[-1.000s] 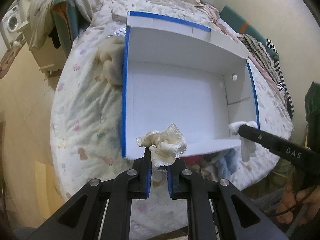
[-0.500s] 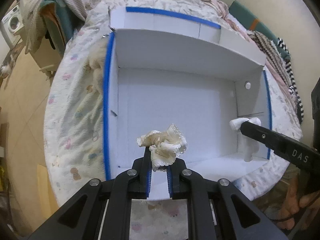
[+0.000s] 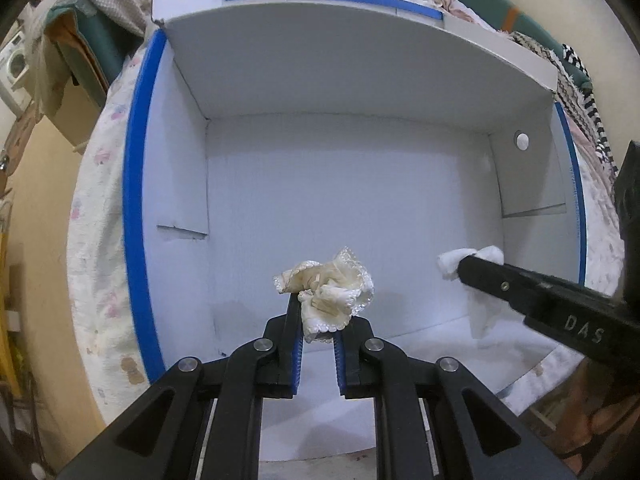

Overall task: Organize soft objects
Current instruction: 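Lower both held items into the box and open both grippers, then withdraw both grippers from the box and reach the left gripper toward the plastic bag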

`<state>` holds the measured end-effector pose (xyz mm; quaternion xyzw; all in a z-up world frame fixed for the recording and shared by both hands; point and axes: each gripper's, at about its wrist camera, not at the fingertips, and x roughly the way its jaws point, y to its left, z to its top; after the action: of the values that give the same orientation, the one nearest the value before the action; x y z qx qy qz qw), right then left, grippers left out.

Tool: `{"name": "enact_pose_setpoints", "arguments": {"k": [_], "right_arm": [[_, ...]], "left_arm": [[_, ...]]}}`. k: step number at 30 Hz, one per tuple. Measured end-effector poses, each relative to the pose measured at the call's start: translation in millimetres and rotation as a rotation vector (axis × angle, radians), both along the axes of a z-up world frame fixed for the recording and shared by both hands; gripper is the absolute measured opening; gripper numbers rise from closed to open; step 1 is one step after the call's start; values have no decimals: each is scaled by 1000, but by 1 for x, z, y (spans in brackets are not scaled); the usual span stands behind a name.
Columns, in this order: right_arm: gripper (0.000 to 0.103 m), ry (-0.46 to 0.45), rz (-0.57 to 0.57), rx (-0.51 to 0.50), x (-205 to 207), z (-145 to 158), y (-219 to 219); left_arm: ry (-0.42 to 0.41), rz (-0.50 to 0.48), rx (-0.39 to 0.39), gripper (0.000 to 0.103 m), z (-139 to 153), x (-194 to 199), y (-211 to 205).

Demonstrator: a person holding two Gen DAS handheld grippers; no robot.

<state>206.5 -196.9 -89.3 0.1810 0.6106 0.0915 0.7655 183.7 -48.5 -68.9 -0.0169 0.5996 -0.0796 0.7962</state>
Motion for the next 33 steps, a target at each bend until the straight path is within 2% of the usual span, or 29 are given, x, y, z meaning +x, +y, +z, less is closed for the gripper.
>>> {"name": "enact_pose_setpoints", "arguments": {"k": [7, 10, 11, 12, 14, 18, 22, 24, 25, 33], "right_arm": [[32, -11, 7, -21, 0, -1, 0], [36, -31, 2, -21, -1, 2, -1], [42, -37, -2, -25, 0, 3, -2], [57, -42, -7, -27, -1, 5, -3], [72, -56, -26, -18, -2, 8, -7], [75, -71, -37, -14, -3, 12, -9], [81, -78, -38, -13, -4, 16, -11], [93, -86, -37, -28, -5, 17, -12], [95, -93, -38, -40, -5, 18, -11], [101, -147, -46, -72, -11, 31, -13]], "left_arm": [[-19, 21, 12, 13, -2, 3, -1], [-11, 15, 16, 13, -5, 4, -1], [-11, 17, 14, 13, -4, 3, -1], [-16, 21, 14, 13, -3, 3, 0], [-25, 23, 17, 16, -1, 3, 1], [-32, 24, 17, 22, 0, 0, 1], [-43, 29, 20, 39, 3, -2, -1], [-56, 29, 17, 48, 7, -3, -1], [-61, 29, 18, 52, 9, -4, -1], [-89, 20, 25, 55, 18, -14, -2]]}}
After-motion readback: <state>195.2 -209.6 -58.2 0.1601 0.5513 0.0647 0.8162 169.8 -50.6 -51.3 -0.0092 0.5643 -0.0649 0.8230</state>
